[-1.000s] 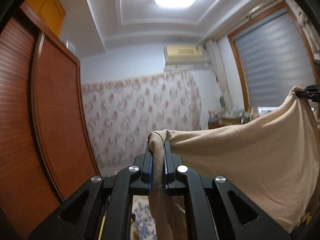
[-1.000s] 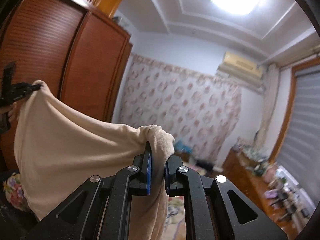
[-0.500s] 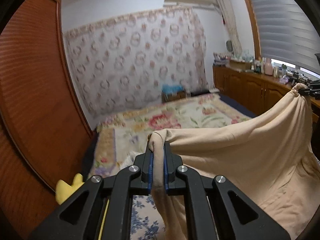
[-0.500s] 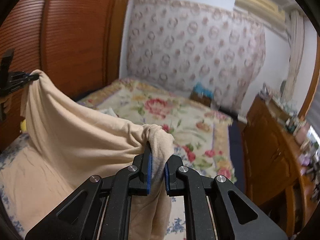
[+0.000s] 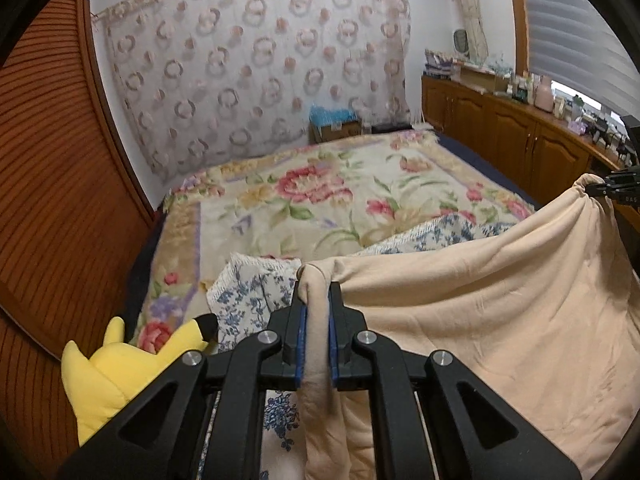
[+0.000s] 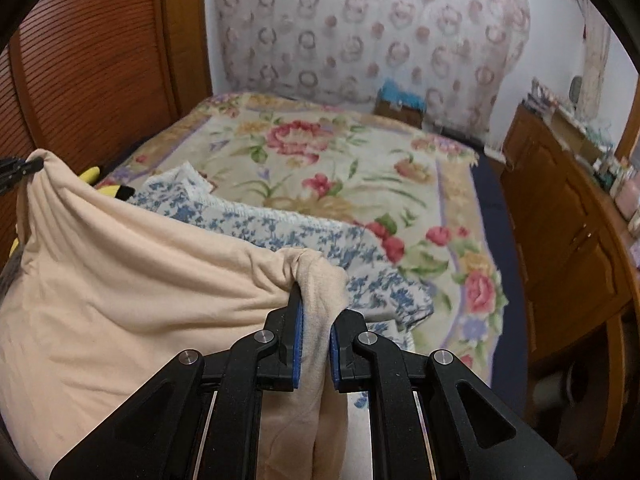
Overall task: Fold small clothes
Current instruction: 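Lower the shirt flat onto the bed and open both grippers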
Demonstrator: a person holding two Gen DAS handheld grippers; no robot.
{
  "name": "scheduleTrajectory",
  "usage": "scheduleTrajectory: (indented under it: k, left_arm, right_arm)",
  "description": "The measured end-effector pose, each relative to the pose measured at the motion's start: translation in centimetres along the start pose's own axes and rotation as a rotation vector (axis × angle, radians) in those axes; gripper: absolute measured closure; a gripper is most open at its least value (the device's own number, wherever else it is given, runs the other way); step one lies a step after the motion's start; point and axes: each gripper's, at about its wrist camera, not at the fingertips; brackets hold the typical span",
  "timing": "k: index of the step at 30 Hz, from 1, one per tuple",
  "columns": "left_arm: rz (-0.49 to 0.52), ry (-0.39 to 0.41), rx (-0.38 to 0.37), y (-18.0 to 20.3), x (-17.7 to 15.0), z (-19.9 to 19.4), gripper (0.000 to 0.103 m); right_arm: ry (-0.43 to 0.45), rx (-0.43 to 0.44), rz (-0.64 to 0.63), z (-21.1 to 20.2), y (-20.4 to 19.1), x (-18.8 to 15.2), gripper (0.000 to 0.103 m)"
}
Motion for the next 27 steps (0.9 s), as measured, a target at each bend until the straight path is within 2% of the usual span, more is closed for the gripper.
scheduleTrajectory:
  k: [5,6,7,9,12,14,20,27]
  left_arm:
    - [-0.020,-0.057,-0.023,-0.5,-0.2,2.2,0.091]
    - [-0.020,-0.066,-0.025,-0.5,-0.3,2.4,0.088]
    - [-0.022,-0.069,-0.033,-0.6,-0.4,2.5,0.086]
    - [-0.033,-0.063,-0.037,-0.7,-0.6,1.9,0.069]
    - [-0.057,-0.053,-0.035,-0.9,-1.2,0.7,0.064]
    - [-0.073,-0.040,-0.035,-0.9,-1.8,-0.7,0.061]
    - [-0.105,-0.029,-0.034,-0.2,-4.5,-4.2,0.059]
    - [-0.162,-0.049,-0.040,0.2,-7.3,-5.8,0.059]
  right_arm:
    - [-0.043,0.000,0.032,2.3,0.4,-0.7,0.094]
    - [-0.044,0.006,0.037,2.3,0.4,-0.9,0.086]
    - [-0.047,0.003,0.035,2.4,0.3,-1.0,0.083]
    - [-0.054,0.001,0.021,2.4,-0.1,-1.1,0.073]
    - [-0.038,0.004,0.026,1.3,-0.4,-1.8,0.059]
    - [-0.023,-0.004,0.034,0.2,-0.5,-2.4,0.055]
    - [0.039,-0.028,0.086,-5.2,-1.0,-5.1,0.055]
    - [-0.001,-0.025,0.196,-8.8,-1.3,-9.0,0.055]
Point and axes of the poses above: each gripper's, at about its wrist camera, not at the fingertips, and z roughly the way its jaws point, y to its right, x to its top, and after that the axes turned 13 degrees about y, right-handed
